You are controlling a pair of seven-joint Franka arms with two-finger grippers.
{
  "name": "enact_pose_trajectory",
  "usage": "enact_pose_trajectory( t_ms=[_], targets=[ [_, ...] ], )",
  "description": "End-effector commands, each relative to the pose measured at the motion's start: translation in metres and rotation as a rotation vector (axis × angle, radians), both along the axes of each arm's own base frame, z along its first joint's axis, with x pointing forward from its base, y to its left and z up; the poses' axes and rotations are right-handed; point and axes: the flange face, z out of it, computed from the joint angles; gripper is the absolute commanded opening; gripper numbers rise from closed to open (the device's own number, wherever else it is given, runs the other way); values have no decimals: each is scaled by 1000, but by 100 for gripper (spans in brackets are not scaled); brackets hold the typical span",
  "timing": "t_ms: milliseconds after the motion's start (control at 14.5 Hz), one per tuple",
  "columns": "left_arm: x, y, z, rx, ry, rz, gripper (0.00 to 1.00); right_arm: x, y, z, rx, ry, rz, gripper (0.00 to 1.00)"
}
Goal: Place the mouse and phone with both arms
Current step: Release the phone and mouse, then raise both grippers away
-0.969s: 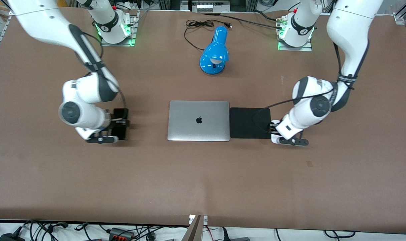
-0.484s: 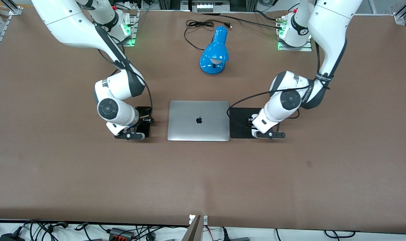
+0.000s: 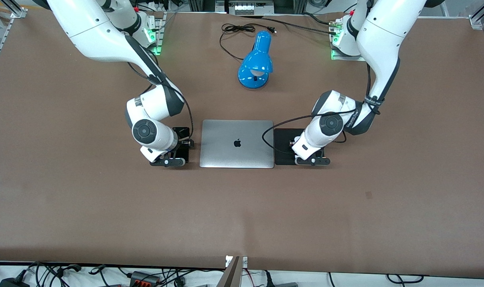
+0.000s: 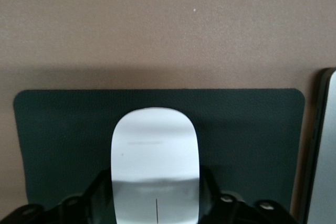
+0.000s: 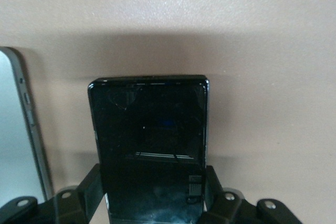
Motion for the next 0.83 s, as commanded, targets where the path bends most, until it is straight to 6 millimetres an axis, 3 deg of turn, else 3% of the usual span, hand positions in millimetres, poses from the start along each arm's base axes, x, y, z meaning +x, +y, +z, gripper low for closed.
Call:
enact_pose_trajectory(
  t_ms=[0, 138, 277, 553, 692, 761],
  targets=[
    [8, 1, 10, 20, -21, 14, 100, 5, 2, 3, -10, -13, -5, 29],
    [12, 5, 25, 25, -28, 17, 100, 8, 1, 5, -8, -15, -51, 100],
    [25, 23, 55, 36, -33, 48, 100, 16, 5, 24, -2, -38, -58, 100],
    [55, 86, 149, 102, 44, 105, 100, 37, -1, 104, -14, -77, -47, 100],
    [54, 124, 204, 124, 57, 141, 100, 52, -9, 160, -31, -78, -55, 100],
    [54, 148, 227, 126, 44, 170, 100, 62, -23, 195, -37, -81, -78, 100]
  ],
)
